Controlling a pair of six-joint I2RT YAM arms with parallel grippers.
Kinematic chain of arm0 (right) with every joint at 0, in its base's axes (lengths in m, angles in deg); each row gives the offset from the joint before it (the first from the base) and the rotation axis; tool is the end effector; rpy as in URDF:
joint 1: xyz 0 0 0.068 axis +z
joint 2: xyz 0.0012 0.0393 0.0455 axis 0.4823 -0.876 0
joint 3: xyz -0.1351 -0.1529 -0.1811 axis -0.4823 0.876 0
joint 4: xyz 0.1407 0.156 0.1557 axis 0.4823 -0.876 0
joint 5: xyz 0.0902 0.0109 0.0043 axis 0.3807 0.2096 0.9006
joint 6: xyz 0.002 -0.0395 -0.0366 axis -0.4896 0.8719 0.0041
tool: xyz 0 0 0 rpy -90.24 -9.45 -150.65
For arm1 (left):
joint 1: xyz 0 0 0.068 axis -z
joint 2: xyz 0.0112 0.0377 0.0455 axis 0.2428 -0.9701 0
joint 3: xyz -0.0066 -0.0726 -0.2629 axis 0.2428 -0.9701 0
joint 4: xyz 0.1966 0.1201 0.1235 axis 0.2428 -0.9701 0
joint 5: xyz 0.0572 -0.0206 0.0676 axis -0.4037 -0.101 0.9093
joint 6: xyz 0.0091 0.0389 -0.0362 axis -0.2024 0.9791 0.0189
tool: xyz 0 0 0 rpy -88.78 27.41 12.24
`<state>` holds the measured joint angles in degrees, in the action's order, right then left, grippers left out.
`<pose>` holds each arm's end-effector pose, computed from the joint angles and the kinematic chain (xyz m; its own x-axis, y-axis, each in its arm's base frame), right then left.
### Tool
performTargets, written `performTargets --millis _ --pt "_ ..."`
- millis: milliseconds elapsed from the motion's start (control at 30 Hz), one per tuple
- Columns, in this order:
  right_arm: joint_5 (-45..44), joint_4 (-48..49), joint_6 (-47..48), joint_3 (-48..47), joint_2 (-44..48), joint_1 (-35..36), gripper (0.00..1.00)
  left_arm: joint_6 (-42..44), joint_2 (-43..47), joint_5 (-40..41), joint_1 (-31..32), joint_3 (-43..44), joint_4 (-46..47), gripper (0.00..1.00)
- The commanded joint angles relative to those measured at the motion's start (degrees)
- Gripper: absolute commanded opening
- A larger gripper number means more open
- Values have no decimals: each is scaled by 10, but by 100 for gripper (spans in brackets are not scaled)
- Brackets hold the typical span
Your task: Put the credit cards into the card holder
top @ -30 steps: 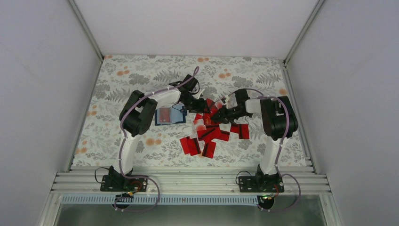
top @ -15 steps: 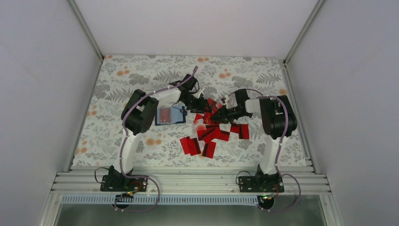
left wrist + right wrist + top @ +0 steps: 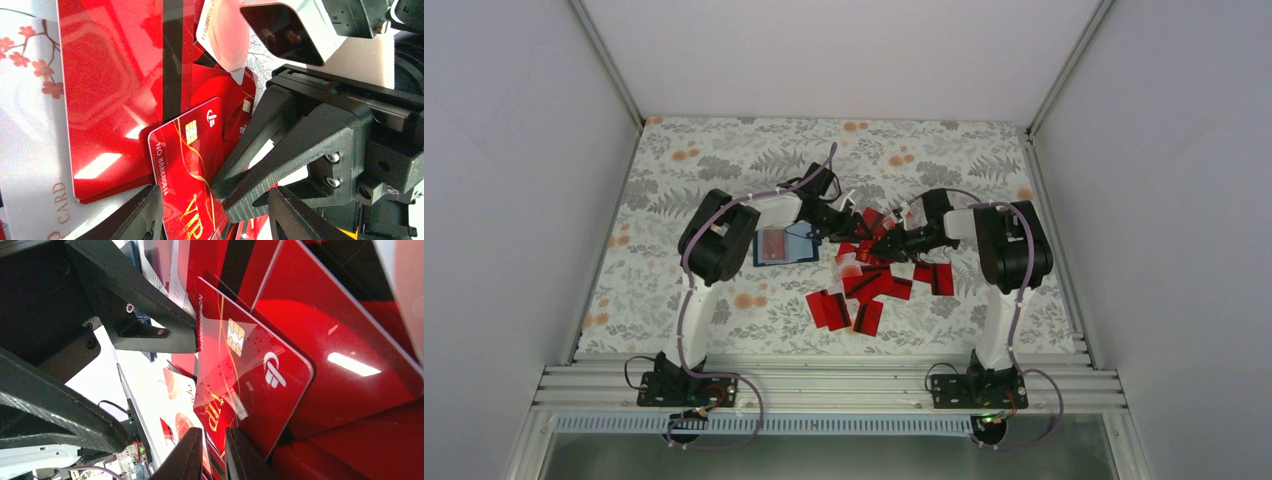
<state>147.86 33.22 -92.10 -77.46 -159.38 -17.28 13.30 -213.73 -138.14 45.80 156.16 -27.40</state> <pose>0.3299 0.0983 0.0867 -0.9994 -0.0355 0.0050 -0.0136 0.5047 0.8632 0.3731 -0.2633 0.1154 -0.9468 0.2747 -0.1675 0.2890 0.4971 -0.8182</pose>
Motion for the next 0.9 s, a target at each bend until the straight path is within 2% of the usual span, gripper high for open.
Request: performTargets --millis 0,167,400,533,667,867 --pt "-77 9 1 2 -31 6 14 11 17 -96 23 -19 7 53" --pt "-59 15 7 7 -18 6 14 21 20 -100 22 -17 5 53" --pt "-47 -45 31 -33 41 5 15 41 29 5 16 -7 -54 50" --pt "-77 -86 34 -50 75 5 16 53 27 33 17 -5 -72 50" --pt "-153 -118 37 -52 94 7 18 56 28 45 17 -12 -75 50" --pt "-201 -123 34 -33 90 9 18 50 35 57 17 -20 -71 50"
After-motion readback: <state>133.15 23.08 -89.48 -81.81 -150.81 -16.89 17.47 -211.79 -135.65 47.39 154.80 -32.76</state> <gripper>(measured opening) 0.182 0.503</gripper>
